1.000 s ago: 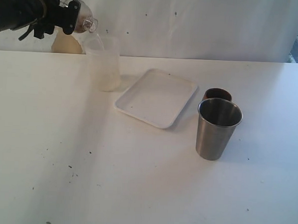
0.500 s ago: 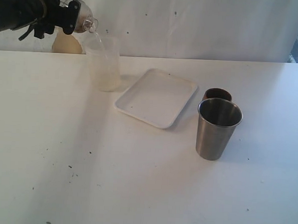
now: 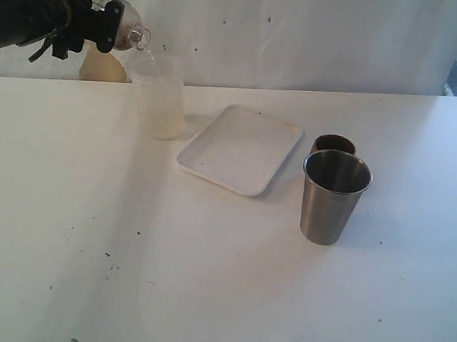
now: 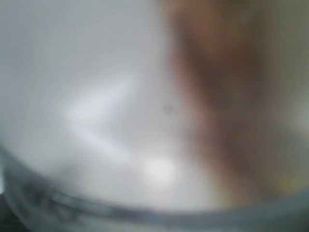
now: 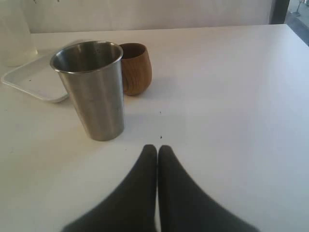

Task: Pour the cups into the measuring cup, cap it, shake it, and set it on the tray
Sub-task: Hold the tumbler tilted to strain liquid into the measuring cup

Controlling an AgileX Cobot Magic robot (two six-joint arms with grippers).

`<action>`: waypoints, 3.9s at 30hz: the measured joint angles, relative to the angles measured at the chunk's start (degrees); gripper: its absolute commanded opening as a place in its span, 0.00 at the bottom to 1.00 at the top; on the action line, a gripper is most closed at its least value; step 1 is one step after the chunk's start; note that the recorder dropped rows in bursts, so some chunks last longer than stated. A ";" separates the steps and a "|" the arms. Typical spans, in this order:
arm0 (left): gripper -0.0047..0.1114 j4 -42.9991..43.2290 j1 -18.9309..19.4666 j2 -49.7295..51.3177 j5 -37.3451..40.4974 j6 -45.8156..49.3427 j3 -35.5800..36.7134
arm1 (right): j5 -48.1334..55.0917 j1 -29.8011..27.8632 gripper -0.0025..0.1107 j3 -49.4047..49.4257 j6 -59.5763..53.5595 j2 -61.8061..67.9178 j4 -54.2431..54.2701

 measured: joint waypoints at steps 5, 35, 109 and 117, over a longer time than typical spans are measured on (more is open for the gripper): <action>0.04 0.00 0.00 0.00 0.00 0.00 0.00 | 0.00 0.00 0.02 0.00 0.00 0.00 0.00; 0.04 0.12 0.00 0.00 -4.75 6.24 -0.38 | 0.00 0.00 0.02 0.00 0.00 0.00 0.00; 0.04 4.68 0.00 3.11 -2.85 7.43 -7.30 | 0.00 0.00 0.02 0.00 0.00 0.00 0.00; 0.04 5.20 0.00 3.11 -2.88 8.71 -7.30 | 0.00 0.00 0.02 0.00 0.00 0.00 0.00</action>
